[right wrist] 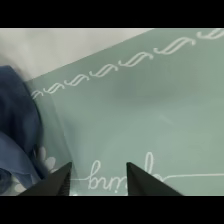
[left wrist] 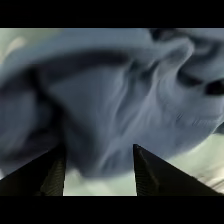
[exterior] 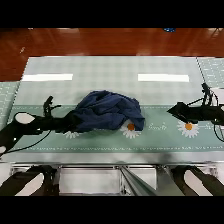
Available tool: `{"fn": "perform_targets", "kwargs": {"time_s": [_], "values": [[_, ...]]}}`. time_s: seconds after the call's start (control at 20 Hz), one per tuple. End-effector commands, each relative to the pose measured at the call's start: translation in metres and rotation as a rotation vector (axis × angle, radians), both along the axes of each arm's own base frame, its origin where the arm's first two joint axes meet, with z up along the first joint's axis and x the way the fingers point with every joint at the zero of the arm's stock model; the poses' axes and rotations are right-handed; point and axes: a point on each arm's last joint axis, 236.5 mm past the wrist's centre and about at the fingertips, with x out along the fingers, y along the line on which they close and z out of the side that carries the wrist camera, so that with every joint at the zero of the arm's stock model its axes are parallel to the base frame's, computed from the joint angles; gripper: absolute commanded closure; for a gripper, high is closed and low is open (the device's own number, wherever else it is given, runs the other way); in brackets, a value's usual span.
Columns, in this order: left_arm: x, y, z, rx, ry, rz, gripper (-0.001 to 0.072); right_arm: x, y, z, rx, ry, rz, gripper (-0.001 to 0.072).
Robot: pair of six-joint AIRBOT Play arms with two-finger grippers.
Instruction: Fold the shirts.
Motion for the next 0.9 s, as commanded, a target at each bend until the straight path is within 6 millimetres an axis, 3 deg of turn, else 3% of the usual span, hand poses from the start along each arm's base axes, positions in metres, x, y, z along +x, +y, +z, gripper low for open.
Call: {"fn": "perform_targets", "kwargs": {"time_s": [0.0, 0.05, 0.1, 0.25, 0.45, 0.65, 0.85], "values": [[0.009, -0.016, -0.013, -0.088, 0.033, -0.028, 0.0295, -0.004, 0.015, -0.009, 0.012, 0.003, 0.034, 0.0307], [0.008, -0.020, -0.011, -0.100, 0.033, -0.071, 0.0568, 0.000, 0.020, -0.012, 0.019, 0.000, 0.036, 0.0307], [0.010, -0.024, -0.006, -0.110, 0.013, -0.108, 0.0692, 0.005, 0.028, -0.015, 0.044, 0.002, 0.029, 0.0307], [0.024, -0.029, 0.016, -0.135, -0.035, -0.143, 0.0691, 0.023, 0.066, -0.021, 0.199, 0.006, 0.013, 0.0307], [0.039, -0.033, 0.036, -0.151, -0.082, -0.166, 0.0691, 0.054, 0.093, -0.040, 0.241, 0.041, 0.071, 0.0307], [0.038, -0.034, 0.037, -0.156, -0.079, -0.173, 0.0691, 0.091, 0.123, -0.045, 0.282, 0.077, 0.187, 0.0307], [0.033, -0.035, 0.037, -0.161, -0.070, -0.190, 0.0691, 0.095, 0.156, -0.055, 0.334, 0.149, 0.308, 0.0307]]}}
